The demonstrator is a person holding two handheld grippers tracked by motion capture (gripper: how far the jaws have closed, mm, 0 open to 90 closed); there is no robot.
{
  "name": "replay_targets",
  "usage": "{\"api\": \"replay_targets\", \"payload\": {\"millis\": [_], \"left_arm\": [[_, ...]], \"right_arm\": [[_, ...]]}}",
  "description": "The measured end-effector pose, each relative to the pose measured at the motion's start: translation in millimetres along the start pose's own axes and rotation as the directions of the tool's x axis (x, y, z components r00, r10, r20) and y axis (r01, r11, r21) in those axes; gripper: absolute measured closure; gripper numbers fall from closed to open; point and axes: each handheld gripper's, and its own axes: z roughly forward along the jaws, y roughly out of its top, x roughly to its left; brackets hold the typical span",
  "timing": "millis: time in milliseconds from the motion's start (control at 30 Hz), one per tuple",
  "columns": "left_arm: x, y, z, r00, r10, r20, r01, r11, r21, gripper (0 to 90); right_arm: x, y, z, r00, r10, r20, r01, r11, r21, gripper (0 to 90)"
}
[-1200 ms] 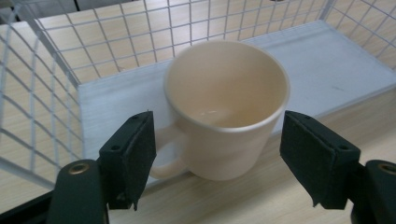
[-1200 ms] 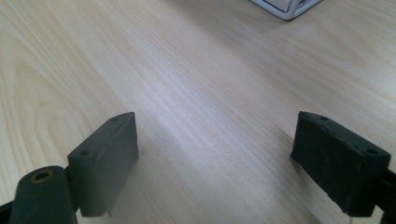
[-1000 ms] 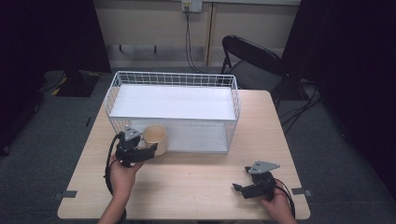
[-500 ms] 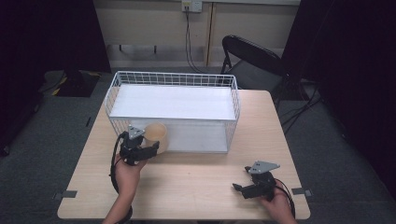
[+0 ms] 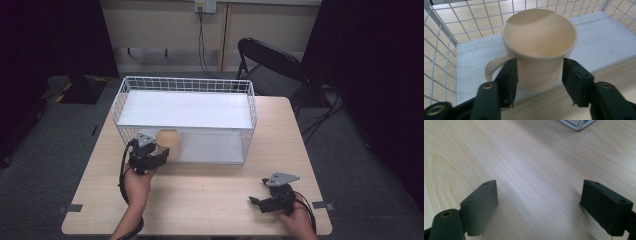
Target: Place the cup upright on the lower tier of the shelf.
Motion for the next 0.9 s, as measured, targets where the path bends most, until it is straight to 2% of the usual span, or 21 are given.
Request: {"api": "replay_targets", "payload": {"millis": [333,500,533,567,667,700,767,800,833,900], "left_arm": [[-0.8,0.4,4.9,0.9997,0.015,-0.018,-0.015,0.9999,0.001,61.8],[0.3,0.2,4.5,0.9993,0.026,-0.026,-0.026,0.9997,0.001,65.1],[0.9,0.1,4.4,0.9994,0.025,-0.025,-0.025,0.9997,0.002,63.5],[1.9,-0.8,4.2,0.9998,0.007,-0.018,-0.007,1.0,0.003,55.8],[2.3,-2.2,3.3,0.9999,-0.004,-0.012,0.004,1.0,-0.001,49.1],[3.5,-2.6,2.6,1.0,0.002,-0.01,-0.001,0.9999,0.012,45.3],[4.4,-4.0,2.5,0.9997,-0.021,0.012,0.021,0.9993,0.03,34.5],[4.2,-5.1,1.6,0.9999,-0.003,0.012,0.003,0.9995,0.031,29.8],[4.2,-5.1,1.6,0.9999,-0.003,0.012,0.003,0.9995,0.031,26.4],[3.0,-6.9,-1.0,0.9995,0.014,0.029,-0.014,0.9994,0.03,23.2]], "right_arm": [[0.0,0.0,0.0,1.0,0.001,0.0,-0.001,1.0,0.0,13.6],[0.0,0.0,0.0,1.0,0.0,0.0,0.0,1.0,0.0,13.6],[0.0,0.0,0.0,1.0,0.0,0.0,0.0,1.0,0.0,13.6],[0.1,0.0,0.0,1.0,0.001,0.0,-0.001,1.0,0.0,13.6],[0.0,0.0,0.0,1.0,0.0,0.0,0.0,1.0,0.0,13.6],[0.0,0.0,0.0,1.0,0.001,0.0,-0.001,1.0,0.0,13.6],[0.0,0.0,0.0,1.0,0.0,0.0,0.0,1.0,0.0,13.6],[-0.1,0.0,0.0,1.0,0.0,0.0,0.0,1.0,0.0,13.6],[-0.1,0.0,0.0,1.0,0.0,0.0,0.0,1.0,0.0,13.6],[0.0,0.0,0.0,1.0,0.001,0.0,-0.001,1.0,0.0,13.6]]}}
